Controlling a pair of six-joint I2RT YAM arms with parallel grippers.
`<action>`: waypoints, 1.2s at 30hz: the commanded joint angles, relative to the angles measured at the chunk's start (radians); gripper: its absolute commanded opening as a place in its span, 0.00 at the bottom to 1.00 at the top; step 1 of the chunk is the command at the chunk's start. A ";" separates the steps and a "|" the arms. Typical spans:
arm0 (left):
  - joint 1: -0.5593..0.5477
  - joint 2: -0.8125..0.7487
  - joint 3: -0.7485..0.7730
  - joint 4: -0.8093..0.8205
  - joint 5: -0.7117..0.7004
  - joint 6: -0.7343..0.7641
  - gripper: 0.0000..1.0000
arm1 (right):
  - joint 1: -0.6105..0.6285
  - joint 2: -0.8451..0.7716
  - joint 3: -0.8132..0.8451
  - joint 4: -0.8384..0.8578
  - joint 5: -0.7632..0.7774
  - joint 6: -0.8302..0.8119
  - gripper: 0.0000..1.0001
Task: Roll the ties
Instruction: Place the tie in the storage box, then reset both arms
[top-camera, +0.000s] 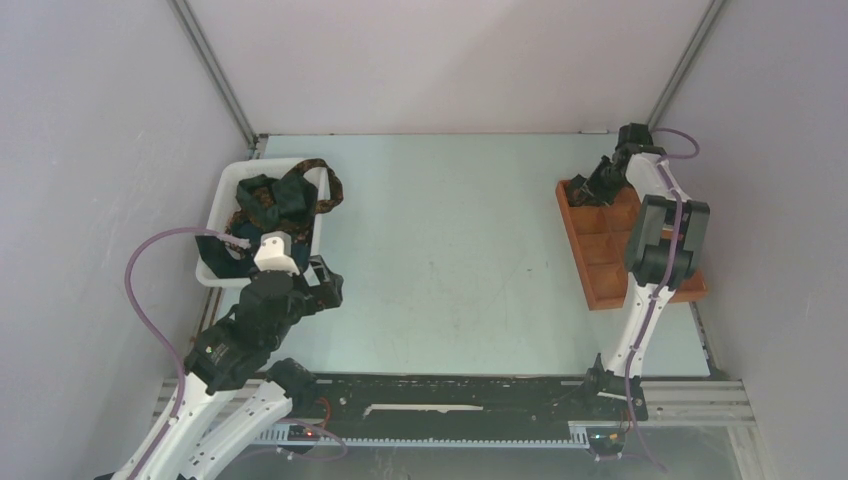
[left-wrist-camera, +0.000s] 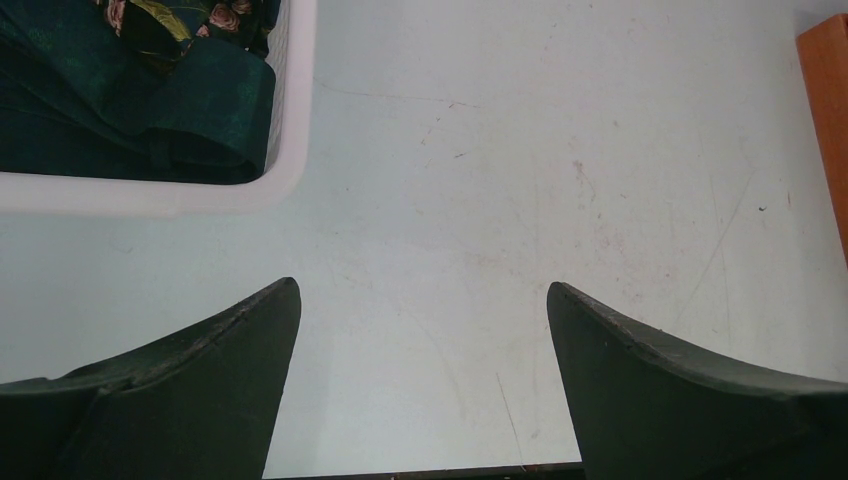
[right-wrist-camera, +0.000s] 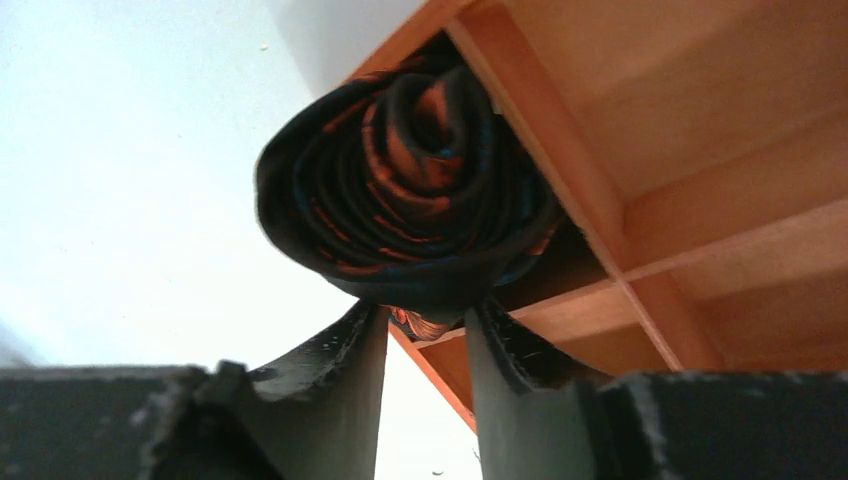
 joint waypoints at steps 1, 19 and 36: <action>0.004 -0.011 -0.002 0.010 -0.021 -0.014 1.00 | 0.033 0.009 -0.006 -0.020 0.059 -0.048 0.42; 0.004 -0.004 -0.002 0.004 -0.041 -0.019 1.00 | 0.081 -0.305 -0.094 -0.033 0.040 -0.070 0.76; 0.004 0.021 0.000 0.002 -0.054 -0.020 1.00 | 0.309 -0.940 -0.377 0.169 -0.016 -0.178 0.80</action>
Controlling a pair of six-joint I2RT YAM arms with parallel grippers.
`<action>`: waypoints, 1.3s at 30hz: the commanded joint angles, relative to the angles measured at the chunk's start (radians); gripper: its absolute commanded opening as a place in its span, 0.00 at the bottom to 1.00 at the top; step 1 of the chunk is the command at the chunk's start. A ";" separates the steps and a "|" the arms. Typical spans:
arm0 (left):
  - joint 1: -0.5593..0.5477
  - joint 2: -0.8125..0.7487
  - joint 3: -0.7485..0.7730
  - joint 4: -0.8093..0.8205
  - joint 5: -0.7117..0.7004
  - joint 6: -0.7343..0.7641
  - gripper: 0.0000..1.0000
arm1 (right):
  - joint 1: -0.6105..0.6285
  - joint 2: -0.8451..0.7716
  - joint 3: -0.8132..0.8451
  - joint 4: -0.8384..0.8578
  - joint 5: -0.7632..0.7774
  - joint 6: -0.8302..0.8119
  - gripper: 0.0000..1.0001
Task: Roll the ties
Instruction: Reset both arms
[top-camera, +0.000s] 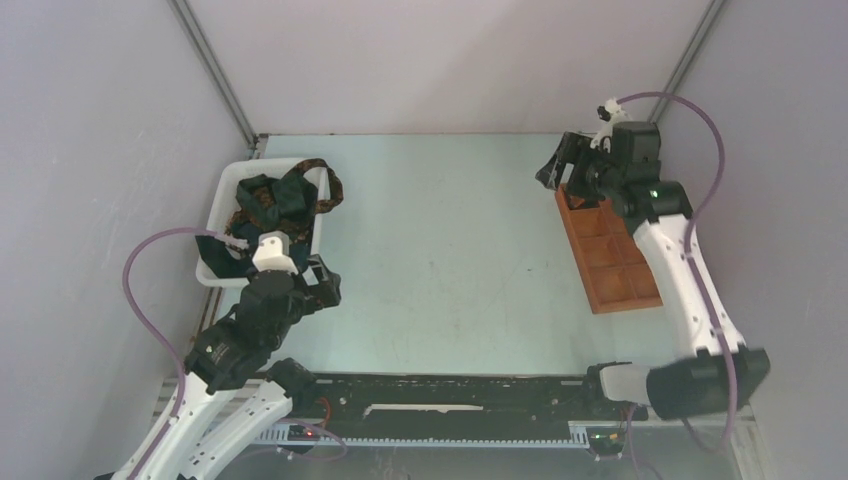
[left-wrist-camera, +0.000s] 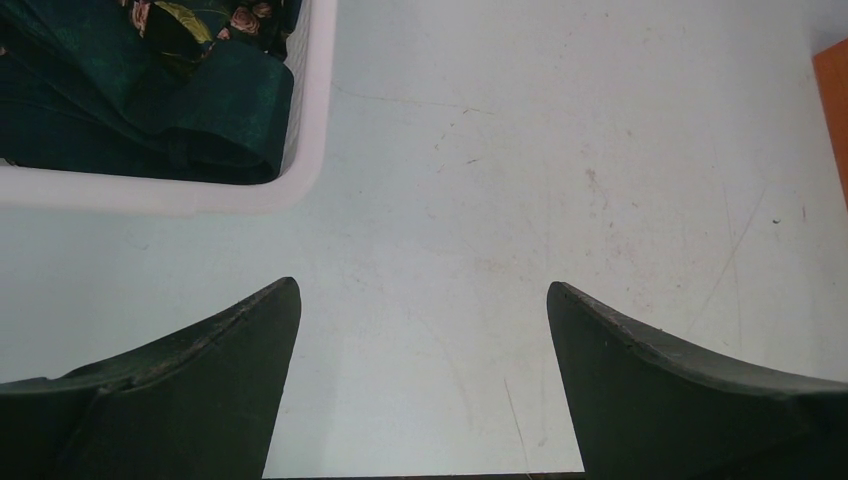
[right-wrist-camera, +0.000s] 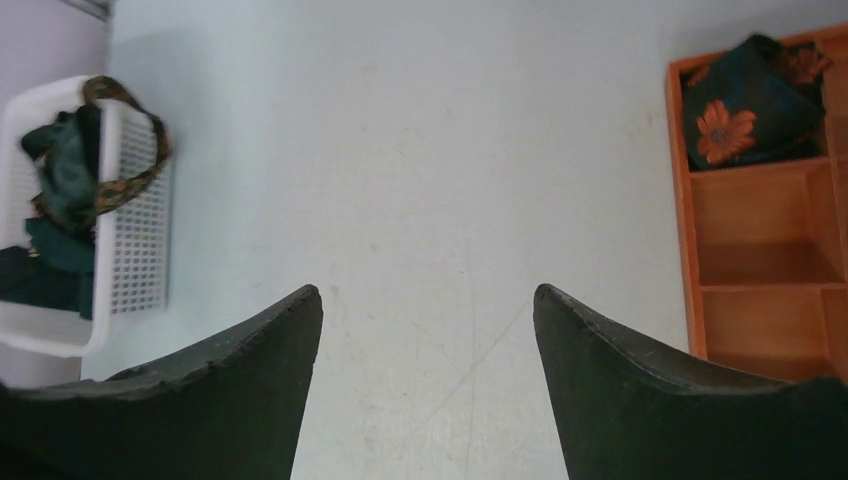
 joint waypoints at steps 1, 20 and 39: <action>0.004 0.026 0.001 0.006 -0.026 -0.014 1.00 | 0.028 -0.205 -0.095 0.132 -0.025 -0.037 0.84; 0.004 0.055 0.041 -0.062 -0.100 -0.064 1.00 | 0.051 -0.723 -0.640 0.551 0.063 0.110 1.00; 0.004 -0.026 -0.045 -0.068 -0.108 -0.154 1.00 | 0.055 -0.714 -0.678 0.559 0.105 0.135 1.00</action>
